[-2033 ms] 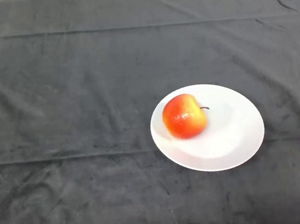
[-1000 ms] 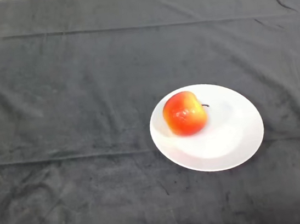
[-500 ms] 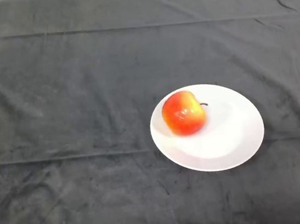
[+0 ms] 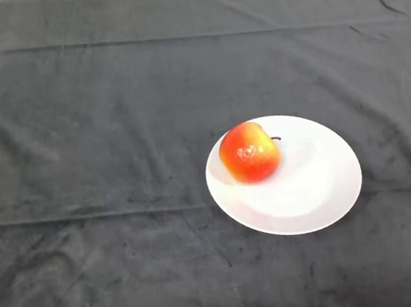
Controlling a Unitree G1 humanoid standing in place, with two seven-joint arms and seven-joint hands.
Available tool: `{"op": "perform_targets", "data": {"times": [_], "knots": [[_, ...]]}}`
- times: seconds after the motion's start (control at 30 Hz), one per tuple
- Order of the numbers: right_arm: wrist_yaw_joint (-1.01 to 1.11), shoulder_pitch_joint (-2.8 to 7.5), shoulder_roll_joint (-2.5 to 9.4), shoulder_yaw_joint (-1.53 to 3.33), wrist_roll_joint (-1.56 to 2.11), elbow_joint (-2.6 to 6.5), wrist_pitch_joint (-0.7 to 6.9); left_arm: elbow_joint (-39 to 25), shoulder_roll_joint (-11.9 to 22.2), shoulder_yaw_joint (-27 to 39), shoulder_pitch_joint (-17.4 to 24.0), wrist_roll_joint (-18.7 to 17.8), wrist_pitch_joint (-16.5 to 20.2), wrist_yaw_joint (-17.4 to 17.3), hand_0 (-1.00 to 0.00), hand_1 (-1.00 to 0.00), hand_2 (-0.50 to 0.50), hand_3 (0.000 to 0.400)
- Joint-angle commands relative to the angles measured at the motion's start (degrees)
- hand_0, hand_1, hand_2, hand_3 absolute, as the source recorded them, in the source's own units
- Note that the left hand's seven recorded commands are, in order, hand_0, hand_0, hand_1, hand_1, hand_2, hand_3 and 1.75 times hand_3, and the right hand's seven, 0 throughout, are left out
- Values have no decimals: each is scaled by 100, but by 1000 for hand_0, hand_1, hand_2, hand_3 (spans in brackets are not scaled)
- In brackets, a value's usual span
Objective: Move the apple to the plate
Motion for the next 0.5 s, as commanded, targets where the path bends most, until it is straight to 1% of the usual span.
{"op": "perform_targets", "data": {"times": [0.03, 0.5], "knots": [[40, -289, -198, -41, -43, 123, 9, 230, -74, 148, -222, 57, -76, -21, 0, 0, 0, 0], [40, -289, -198, -43, -45, 122, 9, 219, -104, 223, -226, 155, -57, -30, 0, 0, 0, 0]]}}
